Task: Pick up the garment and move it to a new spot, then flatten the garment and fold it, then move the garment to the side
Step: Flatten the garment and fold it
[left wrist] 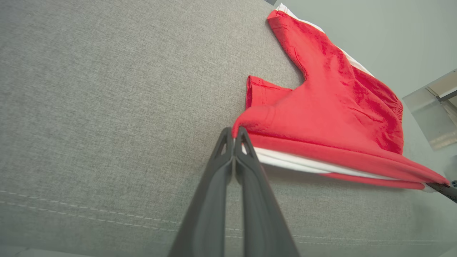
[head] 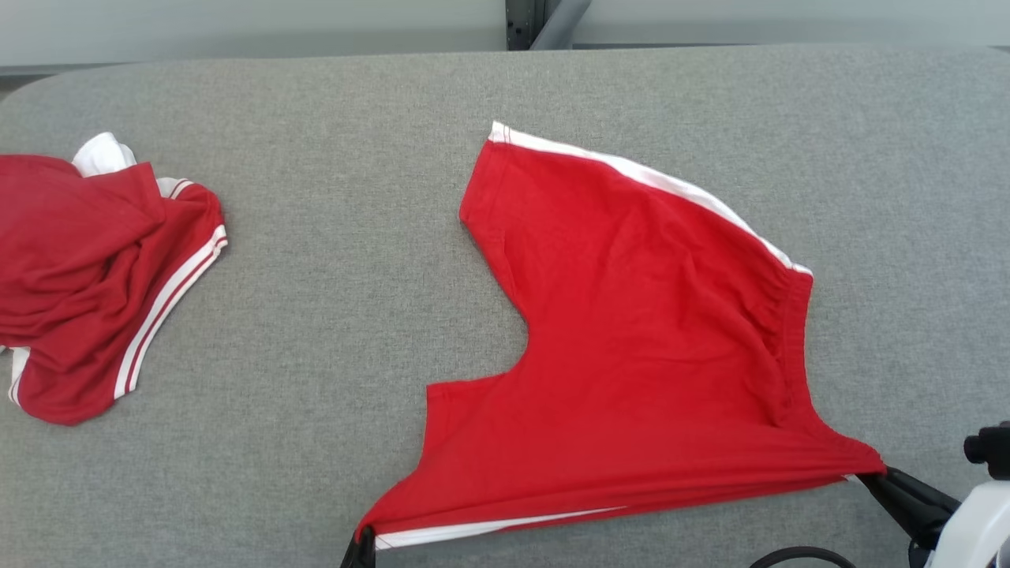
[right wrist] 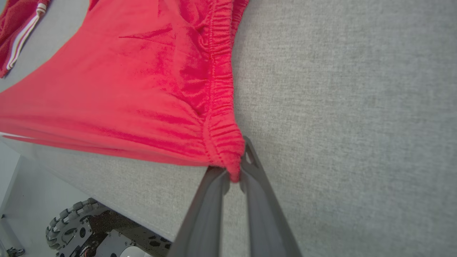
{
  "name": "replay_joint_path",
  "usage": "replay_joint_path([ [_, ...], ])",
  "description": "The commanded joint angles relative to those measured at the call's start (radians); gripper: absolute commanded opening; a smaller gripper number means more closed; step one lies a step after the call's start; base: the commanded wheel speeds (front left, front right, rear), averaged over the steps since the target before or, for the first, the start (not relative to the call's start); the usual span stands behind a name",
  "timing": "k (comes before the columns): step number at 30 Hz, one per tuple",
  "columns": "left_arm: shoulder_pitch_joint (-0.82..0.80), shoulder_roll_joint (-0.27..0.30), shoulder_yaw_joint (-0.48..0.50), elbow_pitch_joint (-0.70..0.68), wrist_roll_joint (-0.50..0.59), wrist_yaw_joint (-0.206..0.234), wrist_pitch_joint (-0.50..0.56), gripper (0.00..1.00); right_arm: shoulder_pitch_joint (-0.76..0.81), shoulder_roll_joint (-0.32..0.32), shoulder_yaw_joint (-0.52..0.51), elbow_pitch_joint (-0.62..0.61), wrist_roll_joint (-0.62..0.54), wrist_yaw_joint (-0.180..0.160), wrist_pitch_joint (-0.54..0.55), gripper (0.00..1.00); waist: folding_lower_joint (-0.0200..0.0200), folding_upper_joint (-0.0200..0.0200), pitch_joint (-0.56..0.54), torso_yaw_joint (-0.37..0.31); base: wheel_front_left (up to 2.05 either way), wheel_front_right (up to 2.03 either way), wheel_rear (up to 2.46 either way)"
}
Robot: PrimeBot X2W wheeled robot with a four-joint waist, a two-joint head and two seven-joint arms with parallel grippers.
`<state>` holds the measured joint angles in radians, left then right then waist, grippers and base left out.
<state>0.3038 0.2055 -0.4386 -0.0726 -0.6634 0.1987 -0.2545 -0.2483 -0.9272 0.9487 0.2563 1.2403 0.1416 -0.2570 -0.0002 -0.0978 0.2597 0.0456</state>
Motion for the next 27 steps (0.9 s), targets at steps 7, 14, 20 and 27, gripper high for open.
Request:
replay_joint_path([
  [7, -0.044, 0.082, 0.047, -0.217, -0.011, 0.035, 0.104, 0.0, 0.122, -0.017, -0.172, -0.191, 0.062, -0.014, -0.008, 0.0, 0.0002, 0.0003, 0.073, -0.036, 0.0, 0.0, 0.0],
  [14, -0.397, 0.205, 0.059, -0.298, 0.006, -0.002, 0.393, 0.0, -0.009, 0.072, -0.223, -0.296, 0.156, -0.012, 0.068, 0.0, 0.0002, 0.0003, 0.238, -0.102, 0.0, 0.0, 0.0],
  [20, -0.684, 0.251, 0.042, -0.26, -0.017, -0.035, 0.628, 0.0, -0.122, 0.129, -0.239, -0.302, 0.218, -0.011, 0.129, 0.0, 0.0002, 0.0003, 0.307, -0.146, 0.0, 0.0, 0.0],
  [27, -0.99, 0.248, 0.026, -0.138, -0.064, -0.081, 0.829, 0.0, -0.199, 0.13, -0.268, -0.303, 0.294, -0.011, 0.189, 0.0, 0.0002, 0.0003, 0.341, -0.198, 0.0, 0.0, 0.0],
])
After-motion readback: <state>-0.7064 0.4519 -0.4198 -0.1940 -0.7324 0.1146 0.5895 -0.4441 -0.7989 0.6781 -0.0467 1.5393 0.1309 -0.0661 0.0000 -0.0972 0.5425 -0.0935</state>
